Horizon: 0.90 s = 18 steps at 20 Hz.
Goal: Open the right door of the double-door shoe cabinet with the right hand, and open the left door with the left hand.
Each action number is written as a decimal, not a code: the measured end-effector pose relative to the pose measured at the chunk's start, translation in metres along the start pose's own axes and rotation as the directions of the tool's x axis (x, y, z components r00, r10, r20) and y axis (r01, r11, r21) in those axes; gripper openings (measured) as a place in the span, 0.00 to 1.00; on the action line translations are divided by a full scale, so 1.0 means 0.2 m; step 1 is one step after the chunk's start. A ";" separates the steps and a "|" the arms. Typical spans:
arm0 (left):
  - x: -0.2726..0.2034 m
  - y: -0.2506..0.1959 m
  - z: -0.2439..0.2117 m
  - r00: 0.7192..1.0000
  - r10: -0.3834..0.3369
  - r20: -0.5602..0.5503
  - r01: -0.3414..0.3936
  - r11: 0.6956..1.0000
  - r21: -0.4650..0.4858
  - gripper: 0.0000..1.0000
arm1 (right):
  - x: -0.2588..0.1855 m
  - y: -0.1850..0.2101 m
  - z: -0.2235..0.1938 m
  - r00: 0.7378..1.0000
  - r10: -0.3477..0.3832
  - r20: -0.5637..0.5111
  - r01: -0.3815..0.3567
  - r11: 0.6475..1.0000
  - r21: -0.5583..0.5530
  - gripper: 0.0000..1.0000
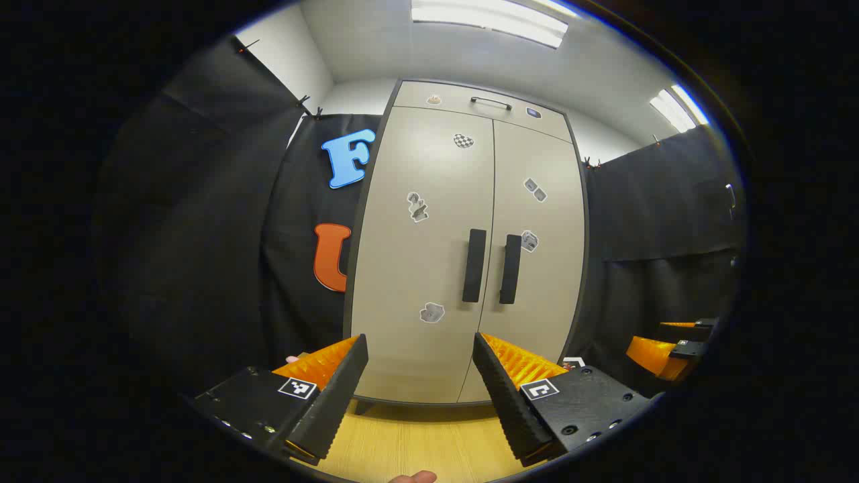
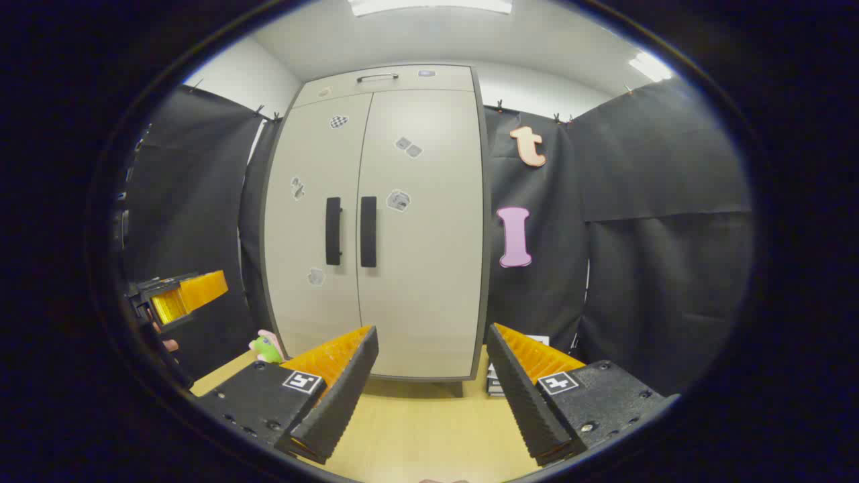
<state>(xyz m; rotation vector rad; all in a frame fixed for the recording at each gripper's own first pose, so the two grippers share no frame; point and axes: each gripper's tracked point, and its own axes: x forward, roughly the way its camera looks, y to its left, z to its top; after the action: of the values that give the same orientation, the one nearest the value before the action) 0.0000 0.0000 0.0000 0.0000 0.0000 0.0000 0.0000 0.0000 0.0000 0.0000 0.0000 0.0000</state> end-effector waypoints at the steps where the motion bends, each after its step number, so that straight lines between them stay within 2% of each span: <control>1: 0.00 0.00 0.00 1.000 -0.001 0.003 0.001 1.000 0.010 0.94 | 0.01 0.00 0.00 1.000 0.000 0.000 0.000 1.000 0.001 1.00; 8: 0.01 -0.05 0.00 0.999 -0.040 0.003 0.040 0.998 0.038 0.94 | 0.03 0.04 -0.05 0.999 0.010 -0.030 -0.009 1.000 0.027 1.00; 18: 0.00 -0.03 0.01 1.000 -0.023 0.005 0.023 0.999 0.029 0.94 | 0.06 0.11 -0.01 0.999 0.026 -0.019 -0.025 0.998 0.051 1.00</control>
<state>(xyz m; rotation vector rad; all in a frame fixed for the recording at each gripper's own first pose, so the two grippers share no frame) 0.0002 -0.0059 0.0011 0.0287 -0.0053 -0.0226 0.0111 0.0217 -0.0030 0.0508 0.0194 0.0259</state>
